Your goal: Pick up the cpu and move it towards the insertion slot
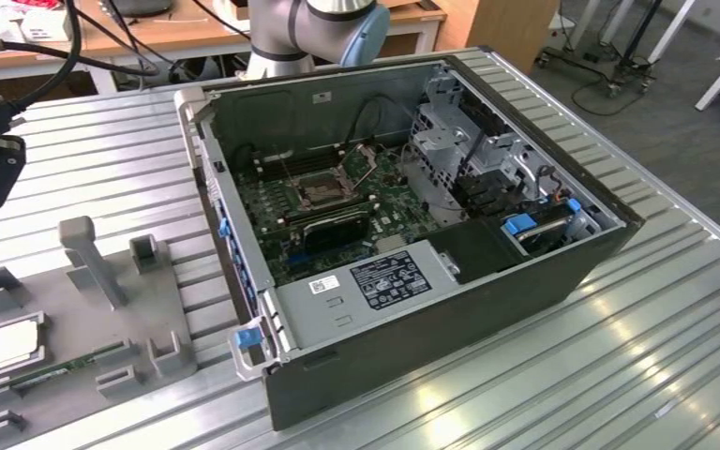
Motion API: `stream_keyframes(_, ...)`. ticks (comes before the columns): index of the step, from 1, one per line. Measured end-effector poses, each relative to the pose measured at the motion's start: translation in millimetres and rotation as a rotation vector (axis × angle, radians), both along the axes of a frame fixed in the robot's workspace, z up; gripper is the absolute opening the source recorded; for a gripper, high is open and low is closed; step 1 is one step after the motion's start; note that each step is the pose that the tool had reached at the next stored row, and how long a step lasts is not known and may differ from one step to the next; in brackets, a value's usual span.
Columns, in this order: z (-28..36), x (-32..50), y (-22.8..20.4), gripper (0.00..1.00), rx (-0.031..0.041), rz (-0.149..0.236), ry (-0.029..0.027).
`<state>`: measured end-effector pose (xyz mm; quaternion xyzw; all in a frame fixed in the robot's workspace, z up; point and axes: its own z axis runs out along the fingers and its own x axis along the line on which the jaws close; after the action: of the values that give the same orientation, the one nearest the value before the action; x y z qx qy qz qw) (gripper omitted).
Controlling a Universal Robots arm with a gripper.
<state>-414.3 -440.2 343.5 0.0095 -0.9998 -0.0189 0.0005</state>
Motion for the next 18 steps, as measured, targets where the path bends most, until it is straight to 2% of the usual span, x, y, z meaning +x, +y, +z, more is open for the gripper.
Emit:
stream_keyframes(8, -5.1, 0.0, 0.0, 0.11, 0.0000, 0.000, 0.0000)
stream_keyframes(18, -6.4, -1.4, 0.0, 0.11, 0.0000, 0.000, -0.0001)
